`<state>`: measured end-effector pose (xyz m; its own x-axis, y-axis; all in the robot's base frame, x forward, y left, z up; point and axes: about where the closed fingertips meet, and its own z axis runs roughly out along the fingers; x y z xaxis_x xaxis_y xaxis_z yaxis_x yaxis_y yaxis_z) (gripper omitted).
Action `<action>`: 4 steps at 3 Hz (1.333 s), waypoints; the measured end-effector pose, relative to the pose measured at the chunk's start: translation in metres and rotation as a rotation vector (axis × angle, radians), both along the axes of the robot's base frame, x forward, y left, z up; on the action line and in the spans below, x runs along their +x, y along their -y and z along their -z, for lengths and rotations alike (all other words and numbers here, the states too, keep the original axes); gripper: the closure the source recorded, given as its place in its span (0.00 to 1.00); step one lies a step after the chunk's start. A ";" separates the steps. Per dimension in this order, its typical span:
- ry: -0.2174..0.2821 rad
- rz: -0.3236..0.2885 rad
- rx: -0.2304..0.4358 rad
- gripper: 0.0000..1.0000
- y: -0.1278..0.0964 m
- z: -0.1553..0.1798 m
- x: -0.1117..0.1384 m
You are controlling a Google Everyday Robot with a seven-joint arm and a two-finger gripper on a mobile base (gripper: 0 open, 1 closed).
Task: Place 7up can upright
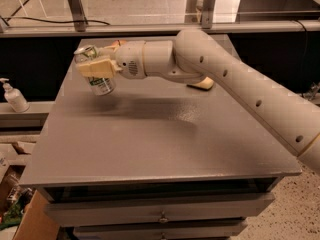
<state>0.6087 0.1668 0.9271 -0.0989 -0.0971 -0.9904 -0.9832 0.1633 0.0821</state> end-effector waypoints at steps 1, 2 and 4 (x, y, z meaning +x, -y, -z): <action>-0.002 0.043 0.087 1.00 0.000 0.003 -0.005; 0.002 0.083 0.141 1.00 0.002 0.006 -0.009; -0.001 0.099 0.159 1.00 -0.002 0.023 -0.019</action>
Offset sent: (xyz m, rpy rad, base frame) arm -0.0101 -0.0122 -0.0102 0.2037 -0.0059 -0.1406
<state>0.5901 0.1683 0.9041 -0.1011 0.0704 -0.9924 -0.9629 0.2440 0.1154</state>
